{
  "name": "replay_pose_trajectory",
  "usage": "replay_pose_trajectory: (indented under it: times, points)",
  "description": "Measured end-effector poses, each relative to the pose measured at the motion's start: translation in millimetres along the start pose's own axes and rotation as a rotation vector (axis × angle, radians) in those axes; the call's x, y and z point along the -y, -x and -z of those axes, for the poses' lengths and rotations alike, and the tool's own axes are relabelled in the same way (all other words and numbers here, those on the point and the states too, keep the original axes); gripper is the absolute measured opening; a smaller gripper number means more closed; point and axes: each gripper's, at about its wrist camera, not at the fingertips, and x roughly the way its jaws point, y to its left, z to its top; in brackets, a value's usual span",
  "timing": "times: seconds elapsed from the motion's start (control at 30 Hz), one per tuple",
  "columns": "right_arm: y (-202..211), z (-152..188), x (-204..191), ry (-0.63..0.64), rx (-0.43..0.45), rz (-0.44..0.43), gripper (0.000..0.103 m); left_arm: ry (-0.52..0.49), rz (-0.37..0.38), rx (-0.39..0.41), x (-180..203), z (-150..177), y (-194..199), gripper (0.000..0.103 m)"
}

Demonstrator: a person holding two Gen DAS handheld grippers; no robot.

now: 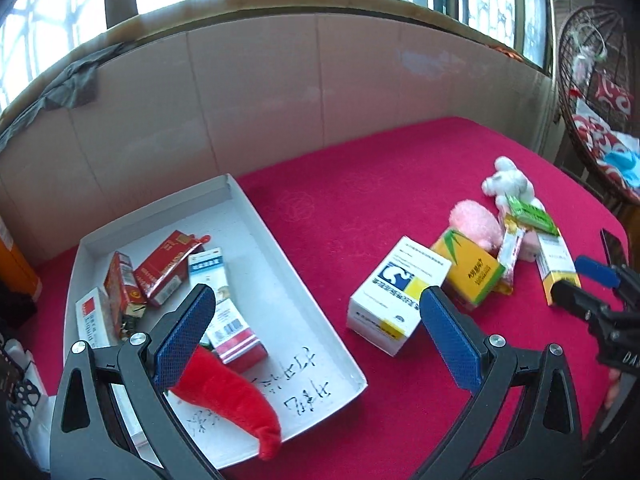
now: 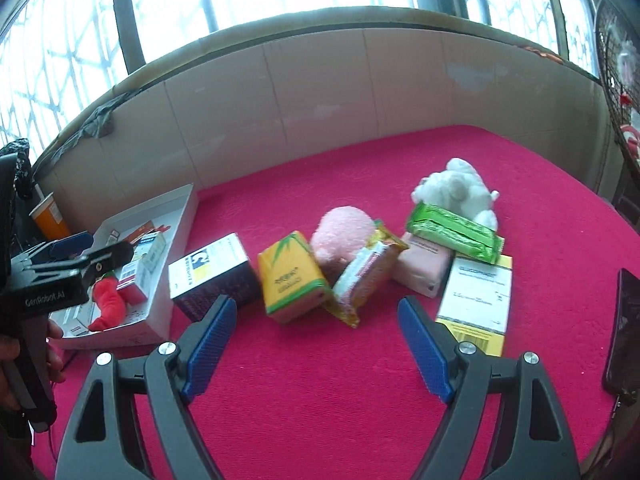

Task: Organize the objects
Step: 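Grasp the white-blue medicine box with the left gripper while the right grasps the yellow GLUCOPHAGE box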

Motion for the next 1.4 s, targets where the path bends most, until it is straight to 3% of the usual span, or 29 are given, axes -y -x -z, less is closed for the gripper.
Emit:
replay_pose_trajectory:
  times: [0.23,0.37,0.73,0.83,0.93,0.97,1.03,1.1,1.13,1.17,1.2,1.4]
  points:
    - [-1,8,74,-0.101,-0.028,0.15,0.083,-0.138,0.059,-0.06,36,-1,-30,0.103]
    - [-11,12,98,-0.17,-0.072,0.155,0.083,-0.165,0.07,-0.09,49,-6,-46,0.103]
    - [-53,8,80,-0.127,-0.151,0.168,0.084,-0.207,0.069,-0.177,63,-12,-78,0.103]
    - [-57,9,70,-0.077,-0.173,0.22,0.084,-0.191,0.111,-0.224,67,-9,-82,0.103]
    - [-54,12,69,-0.056,-0.183,0.216,0.084,-0.215,0.127,-0.241,75,-3,-78,0.103]
    - [-51,14,70,-0.052,-0.181,0.221,0.075,-0.219,0.127,-0.237,78,-1,-74,0.103]
    - [-45,17,72,-0.039,-0.18,0.221,0.069,-0.203,0.136,-0.234,80,3,-70,0.102]
    - [-39,24,71,-0.01,-0.178,0.229,0.065,-0.177,0.164,-0.242,81,6,-68,0.094]
    - [-36,27,70,0.006,-0.175,0.235,0.065,-0.169,0.172,-0.25,81,7,-69,0.083]
    - [-33,31,68,0.025,-0.169,0.242,0.065,-0.161,0.164,-0.257,81,9,-71,0.065]
    - [-30,35,66,0.042,-0.159,0.251,0.064,-0.152,0.159,-0.267,81,11,-75,0.058]
    - [-23,43,65,0.047,-0.116,0.247,0.064,-0.05,0.204,-0.209,75,21,-58,0.051]
